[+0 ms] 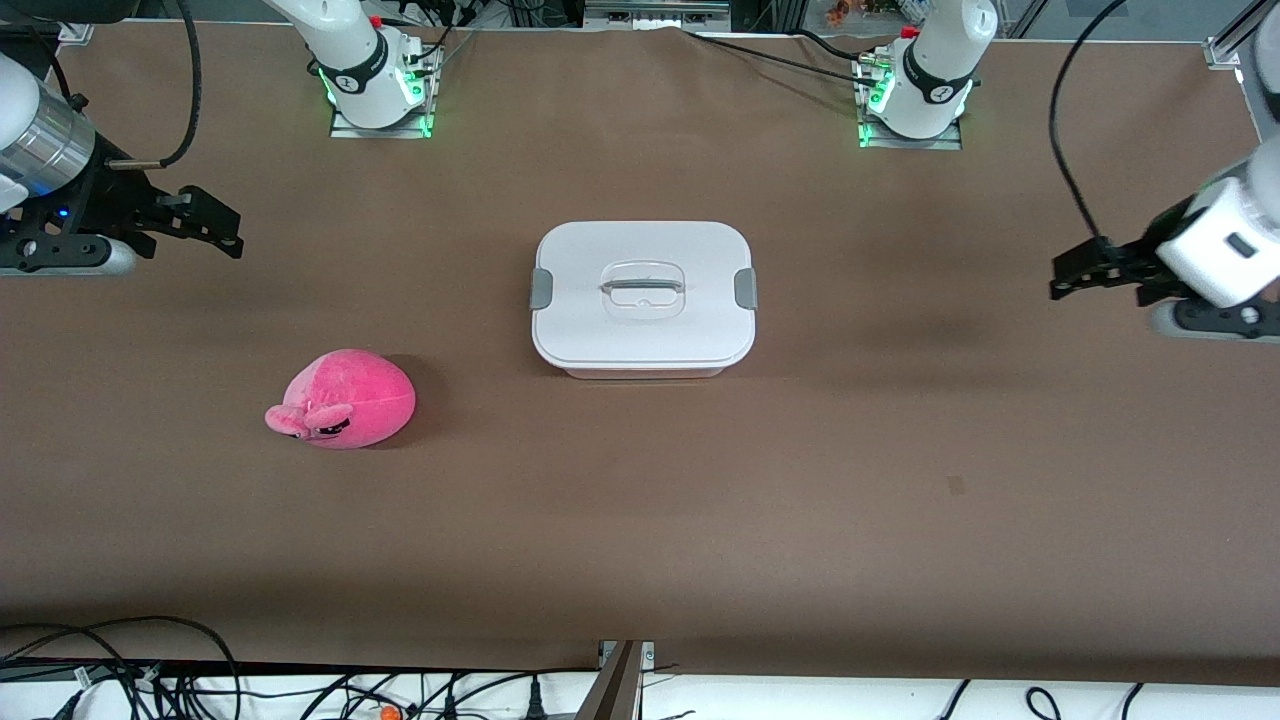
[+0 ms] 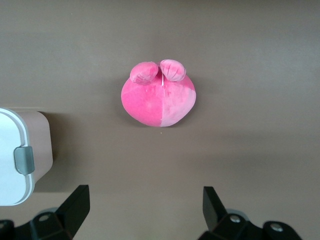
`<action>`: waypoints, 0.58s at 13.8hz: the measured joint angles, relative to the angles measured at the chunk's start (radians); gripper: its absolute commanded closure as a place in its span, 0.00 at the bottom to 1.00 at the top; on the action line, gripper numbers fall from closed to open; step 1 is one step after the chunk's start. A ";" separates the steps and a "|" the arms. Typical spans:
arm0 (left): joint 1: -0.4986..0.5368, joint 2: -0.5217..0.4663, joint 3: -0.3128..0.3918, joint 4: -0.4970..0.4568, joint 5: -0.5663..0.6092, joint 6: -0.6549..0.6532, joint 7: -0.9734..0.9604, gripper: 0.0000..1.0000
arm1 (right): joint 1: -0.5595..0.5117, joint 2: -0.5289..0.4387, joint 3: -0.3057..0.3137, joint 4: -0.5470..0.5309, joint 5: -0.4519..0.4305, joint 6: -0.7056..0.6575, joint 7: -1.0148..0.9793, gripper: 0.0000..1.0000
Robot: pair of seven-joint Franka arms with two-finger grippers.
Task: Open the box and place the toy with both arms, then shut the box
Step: 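Reach the left gripper over the white box lid handle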
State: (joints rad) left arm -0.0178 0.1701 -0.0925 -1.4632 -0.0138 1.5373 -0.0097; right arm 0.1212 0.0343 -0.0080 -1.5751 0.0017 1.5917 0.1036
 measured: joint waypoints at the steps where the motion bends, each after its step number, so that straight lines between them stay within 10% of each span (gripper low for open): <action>1: -0.029 0.006 -0.022 0.001 0.000 0.000 0.000 0.00 | 0.000 0.000 0.000 0.000 0.000 0.002 0.000 0.00; 8: -0.408 0.109 -0.065 0.036 -0.006 0.013 -0.002 0.00 | 0.000 0.003 -0.001 0.000 0.000 0.006 0.000 0.00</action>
State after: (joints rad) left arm -0.4257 0.2795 -0.1574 -1.4271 -0.0195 1.5503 -0.0114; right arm 0.1208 0.0372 -0.0094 -1.5751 0.0017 1.5973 0.1036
